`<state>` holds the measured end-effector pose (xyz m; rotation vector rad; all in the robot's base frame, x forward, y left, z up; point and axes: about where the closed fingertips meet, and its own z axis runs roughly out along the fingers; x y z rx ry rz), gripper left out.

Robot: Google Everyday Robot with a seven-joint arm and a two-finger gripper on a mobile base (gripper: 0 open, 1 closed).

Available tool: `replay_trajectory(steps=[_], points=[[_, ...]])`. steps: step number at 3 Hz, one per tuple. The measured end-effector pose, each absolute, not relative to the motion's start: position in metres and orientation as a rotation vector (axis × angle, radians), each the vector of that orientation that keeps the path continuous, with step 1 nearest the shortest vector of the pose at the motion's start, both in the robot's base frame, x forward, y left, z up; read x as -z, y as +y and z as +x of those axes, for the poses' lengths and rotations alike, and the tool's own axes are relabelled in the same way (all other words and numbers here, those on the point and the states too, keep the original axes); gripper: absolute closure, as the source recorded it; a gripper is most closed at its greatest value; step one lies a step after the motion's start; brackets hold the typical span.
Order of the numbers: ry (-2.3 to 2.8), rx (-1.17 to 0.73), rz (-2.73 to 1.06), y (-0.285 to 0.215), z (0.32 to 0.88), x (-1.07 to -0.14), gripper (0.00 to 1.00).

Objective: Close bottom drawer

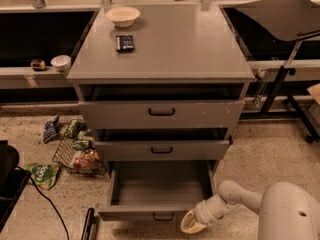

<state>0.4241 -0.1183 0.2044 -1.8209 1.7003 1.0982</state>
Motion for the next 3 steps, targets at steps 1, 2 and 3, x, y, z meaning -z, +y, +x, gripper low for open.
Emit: replay_trajectory(steps=[1,2,3], points=[[1.701,-1.103,-1.815,-0.119,0.425,-0.201,1.00],[1.781,-1.040,-1.853,-0.117,0.422,-0.188,1.00],[1.843,-0.929,-1.867,-0.120,0.432,-0.173,1.00]])
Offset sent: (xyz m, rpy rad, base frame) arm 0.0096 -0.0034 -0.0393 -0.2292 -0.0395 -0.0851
